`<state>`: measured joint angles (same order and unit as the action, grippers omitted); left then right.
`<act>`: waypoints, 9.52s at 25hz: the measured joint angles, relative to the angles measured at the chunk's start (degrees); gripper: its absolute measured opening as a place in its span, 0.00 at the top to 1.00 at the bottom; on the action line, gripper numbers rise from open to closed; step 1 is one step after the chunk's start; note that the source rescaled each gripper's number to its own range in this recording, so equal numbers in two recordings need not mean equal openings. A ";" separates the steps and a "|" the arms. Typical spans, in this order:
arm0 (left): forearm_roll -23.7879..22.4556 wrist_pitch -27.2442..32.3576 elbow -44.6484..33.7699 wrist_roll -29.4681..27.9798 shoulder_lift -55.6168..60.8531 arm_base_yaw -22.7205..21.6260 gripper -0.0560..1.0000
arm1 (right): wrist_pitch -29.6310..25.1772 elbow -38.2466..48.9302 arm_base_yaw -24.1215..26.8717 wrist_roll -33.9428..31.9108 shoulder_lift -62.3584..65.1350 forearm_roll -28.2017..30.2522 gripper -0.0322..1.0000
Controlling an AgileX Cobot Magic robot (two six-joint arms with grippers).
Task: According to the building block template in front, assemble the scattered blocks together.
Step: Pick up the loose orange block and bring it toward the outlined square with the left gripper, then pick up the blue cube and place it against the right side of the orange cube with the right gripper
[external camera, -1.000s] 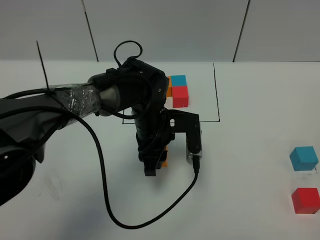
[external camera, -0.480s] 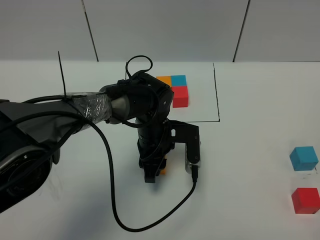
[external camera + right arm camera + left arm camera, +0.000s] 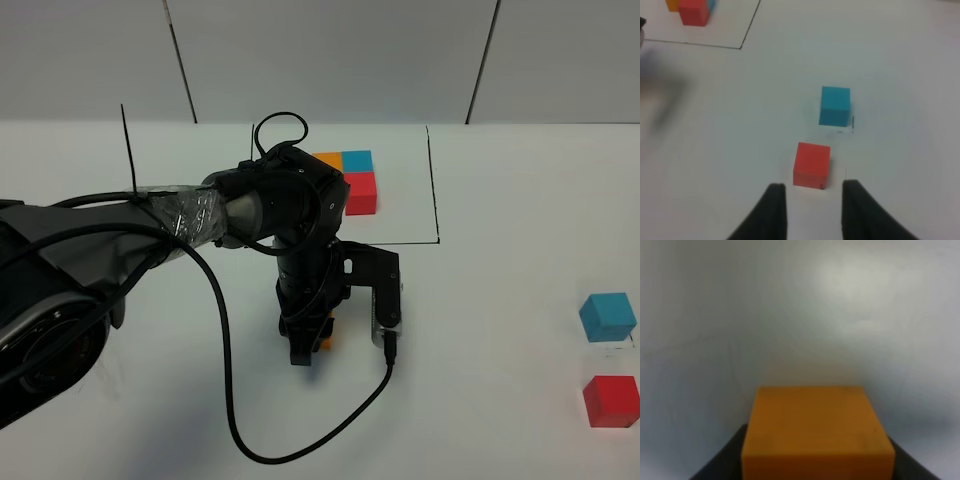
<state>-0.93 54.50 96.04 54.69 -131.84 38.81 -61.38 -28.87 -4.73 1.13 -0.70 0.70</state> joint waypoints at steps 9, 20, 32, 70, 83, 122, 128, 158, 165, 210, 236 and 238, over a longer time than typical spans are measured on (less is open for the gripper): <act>0.23 3.13 3.14 -3.07 -1.15 0.08 0.23 | 0.07 0.00 0.00 0.00 0.00 0.00 0.97; -6.64 13.79 15.37 -10.00 1.00 0.26 0.00 | 0.07 0.00 0.00 0.00 0.00 0.00 0.97; -11.07 13.97 25.83 -25.27 19.08 0.31 0.00 | 0.07 0.00 0.00 0.00 0.00 0.00 0.97; -12.99 14.03 -38.68 -50.73 111.44 -5.56 0.12 | 0.07 0.00 0.00 0.00 0.00 -0.04 0.97; 4.09 12.25 -50.29 -48.45 129.24 -31.82 0.17 | 0.09 0.00 0.00 0.00 0.00 -0.04 0.97; 4.03 7.56 -67.12 -55.04 132.18 -41.95 0.52 | 0.09 0.00 0.00 0.00 0.00 -0.18 0.97; 4.03 7.56 -67.12 -55.04 132.18 -41.95 0.59 | 0.09 0.00 0.00 0.00 0.00 -0.18 0.97; 4.03 7.56 -67.12 -55.04 132.18 -41.95 0.67 | 0.33 0.00 0.00 -8.01 -4.91 -0.07 0.36; 4.03 7.56 -67.12 -55.04 132.18 -41.95 0.67 | 1.09 -0.65 0.00 -7.74 -15.18 2.20 0.01; 4.03 7.52 -67.12 -55.04 132.18 -41.95 0.68 | 7.59 -36.67 7.11 -2.69 -96.44 3.18 0.03; 4.03 7.52 -67.12 -55.04 132.18 -41.95 0.68 | 17.08 -35.99 7.11 1.42 -110.50 -0.19 0.14; 4.03 7.52 -67.12 -55.04 132.18 -41.95 0.68 | 17.50 -35.99 7.11 1.55 -110.87 -0.70 0.16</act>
<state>3.10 62.02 28.93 -0.34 0.34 -3.15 -43.88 -64.86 2.37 2.67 -111.57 0.00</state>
